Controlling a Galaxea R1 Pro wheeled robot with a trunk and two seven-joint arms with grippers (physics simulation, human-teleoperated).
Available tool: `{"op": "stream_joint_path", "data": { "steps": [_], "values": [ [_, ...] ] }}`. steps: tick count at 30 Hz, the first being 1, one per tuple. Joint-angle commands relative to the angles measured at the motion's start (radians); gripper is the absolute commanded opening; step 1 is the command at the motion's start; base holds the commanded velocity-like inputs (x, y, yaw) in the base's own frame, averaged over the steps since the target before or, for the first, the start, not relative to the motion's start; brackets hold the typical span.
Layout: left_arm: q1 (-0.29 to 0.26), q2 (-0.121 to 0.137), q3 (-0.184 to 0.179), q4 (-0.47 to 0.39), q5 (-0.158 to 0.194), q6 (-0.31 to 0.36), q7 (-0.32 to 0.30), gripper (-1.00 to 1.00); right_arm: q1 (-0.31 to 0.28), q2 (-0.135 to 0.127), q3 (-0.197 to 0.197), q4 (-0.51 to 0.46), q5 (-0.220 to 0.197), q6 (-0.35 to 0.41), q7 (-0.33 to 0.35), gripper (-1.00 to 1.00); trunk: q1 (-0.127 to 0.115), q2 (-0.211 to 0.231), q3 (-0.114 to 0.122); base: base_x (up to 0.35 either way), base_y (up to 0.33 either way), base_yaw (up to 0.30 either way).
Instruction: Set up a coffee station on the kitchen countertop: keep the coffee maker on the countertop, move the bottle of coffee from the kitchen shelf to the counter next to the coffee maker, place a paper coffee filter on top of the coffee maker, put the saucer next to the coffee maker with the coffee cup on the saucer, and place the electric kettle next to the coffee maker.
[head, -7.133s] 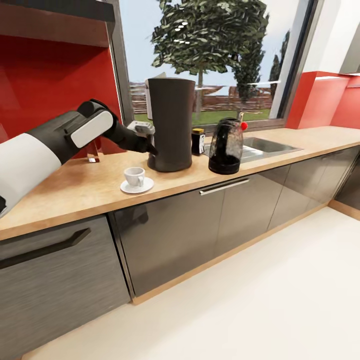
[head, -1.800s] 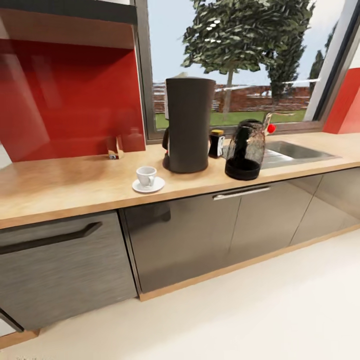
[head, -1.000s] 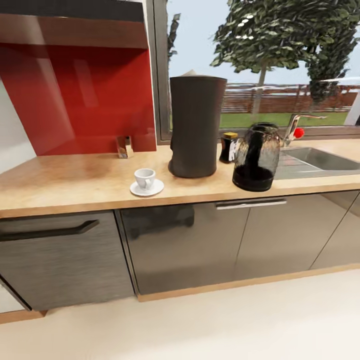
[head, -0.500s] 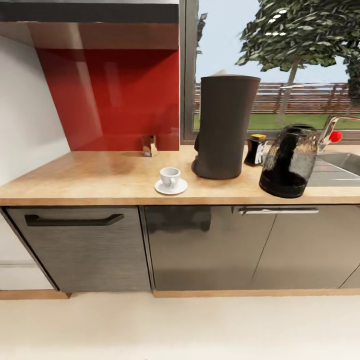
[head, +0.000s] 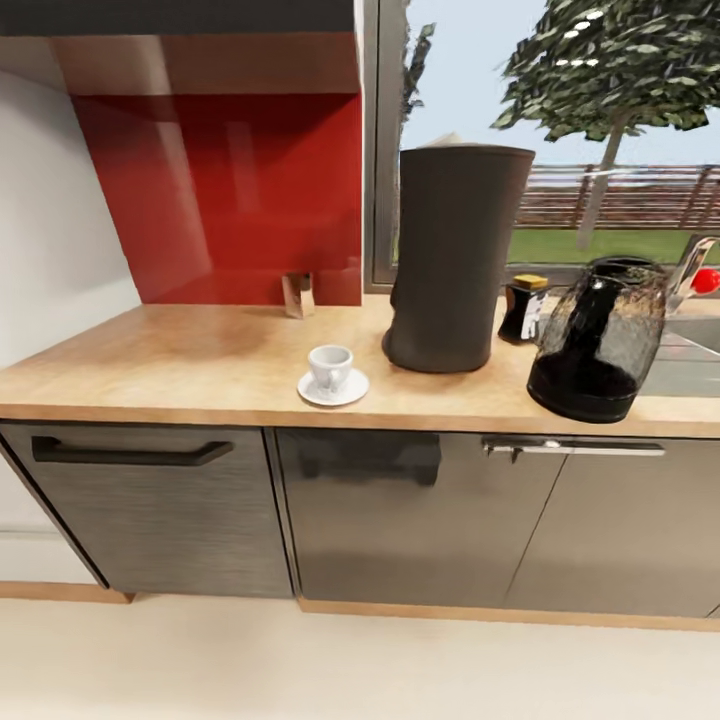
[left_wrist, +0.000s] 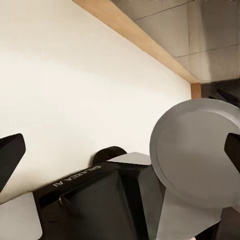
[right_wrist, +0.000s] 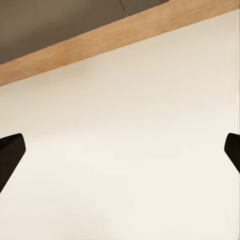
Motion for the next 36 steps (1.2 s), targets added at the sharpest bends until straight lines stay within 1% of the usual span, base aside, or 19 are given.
{"op": "stream_joint_path", "data": {
  "steps": [1, 3, 4, 6, 8, 9, 10, 11, 13, 15, 17, 18, 20, 21, 23, 25, 29, 35, 36],
  "values": [
    [0.0, 0.0, -0.008, -0.001, 0.008, -0.003, -0.002, 1.0, -0.001, 0.0, 0.009, 0.002, -0.005, -0.007, 0.001, 1.0, 0.0, 0.0, -0.001, 0.157, -0.202, 0.004],
    [0.0, 0.0, -0.008, -0.001, 0.008, -0.003, -0.002, 1.0, -0.001, 0.001, 0.009, 0.002, -0.004, -0.007, 0.001, 1.0, 0.0, 0.0, -0.001, 0.113, -0.146, 0.003],
    [0.0, 0.0, -0.008, -0.001, 0.008, -0.002, 0.002, 1.0, -0.001, 0.008, 0.01, 0.002, -0.004, -0.011, -0.007, 1.0, 0.0, 0.0, -0.001, 0.052, -0.066, 0.001],
    [0.0, 0.0, -0.009, -0.001, 0.008, -0.002, 0.007, 1.0, -0.001, 0.013, 0.011, 0.002, -0.003, -0.017, -0.023, 1.0, 0.0, 0.0, -0.001, 0.037, -0.048, 0.001],
    [0.0, 0.0, -0.009, -0.001, 0.008, -0.002, 0.02, 1.0, -0.001, 0.021, 0.013, 0.002, -0.003, -0.039, -0.063, 1.0, 0.0, 0.0, -0.001, 0.019, -0.024, 0.0],
    [0.0, 0.0, -0.01, -0.001, 0.008, -0.002, 0.028, 1.0, -0.001, 0.031, 0.015, 0.001, 0.0, -0.057, -0.095, 1.0, 0.0, 0.0, -0.001, 0.011, -0.014, 0.0],
    [0.0, -0.001, -0.01, -0.001, 0.008, -0.002, 0.031, 1.0, -0.001, 0.036, 0.016, 0.001, 0.004, -0.067, -0.111, 1.0, 0.0, 0.0, -0.001, 0.009, -0.011, 0.0],
    [0.0, -0.003, -0.01, -0.001, 0.008, -0.001, 0.038, 1.0, -0.001, 0.051, 0.018, 0.003, 0.015, -0.083, -0.146, 1.0, 0.0, 0.0, -0.001, 0.006, -0.007, 0.0],
    [0.0, -0.007, -0.009, -0.001, 0.008, -0.001, 0.045, 1.0, -0.001, 0.073, 0.02, 0.004, 0.024, -0.094, -0.176, 1.0, 0.0, 0.0, -0.001, 0.004, -0.005, 0.0],
    [0.0, -0.014, -0.008, -0.001, 0.008, -0.001, 0.064, 1.0, -0.001, 0.118, 0.021, 0.016, 0.035, -0.104, -0.244, 1.0, 0.0, 0.0, -0.001, 0.002, -0.002, 0.0],
    [0.0, -0.016, -0.007, -0.001, 0.008, 0.0, 0.073, 1.0, -0.001, 0.134, 0.022, 0.05, 0.037, -0.106, -0.29, 1.0, 0.0, 0.0, -0.001, 0.001, -0.001, 0.0],
    [0.0, -0.018, -0.006, -0.001, 0.008, 0.001, 0.089, 1.0, -0.001, 0.167, 0.022, 0.139, 0.038, -0.109, -0.408, 1.0, 0.0, 0.0, -0.001, 0.0, 0.0, 0.0],
    [0.0, -0.018, -0.006, -0.001, 0.008, 0.001, 0.092, 1.0, -0.001, 0.188, 0.022, 0.157, 0.039, -0.108, -0.448, 1.0, 0.0, 0.0, -0.001, 0.0, 0.0, 0.0],
    [0.0, -0.018, -0.006, -0.001, 0.008, 0.001, 0.094, 1.0, -0.001, 0.211, 0.021, 0.169, 0.039, -0.107, -0.484, 1.0, 0.0, 0.0, -0.001, 0.0, 0.0, 0.0],
    [0.0, -0.019, -0.006, -0.001, 0.008, 0.001, 0.095, 1.0, -0.001, 0.229, 0.021, 0.176, 0.04, -0.106, -0.517, 1.0, 0.0, 0.0, -0.001, 0.0, 0.0, 0.0],
    [0.0, -0.019, -0.005, -0.001, 0.008, 0.001, 0.097, 1.0, -0.001, 0.262, 0.021, 0.187, 0.04, -0.106, -0.58, 1.0, 0.0, 0.0, -0.001, 0.0, 0.0, 0.0],
    [0.0, -0.019, -0.005, -0.001, 0.008, 0.001, 0.098, 1.0, -0.001, 0.272, 0.021, 0.189, 0.039, -0.105, -0.597, 1.0, 0.0, 0.0, -0.001, 0.0, 0.0, 0.0],
    [0.0, -0.02, -0.006, -0.001, 0.008, 0.001, 0.098, 1.0, -0.001, 0.276, 0.023, 0.189, 0.041, -0.105, -0.602, 1.0, 0.0, 0.0, -0.001, 0.0, 0.0, 0.0],
    [0.0, -0.02, -0.007, -0.001, 0.008, 0.001, 0.098, 1.0, -0.001, 0.306, 0.025, 0.189, 0.058, -0.104, -0.604, 1.0, 0.0, 0.0, -0.001, 0.0, 0.0, 0.0]
  ]
}}
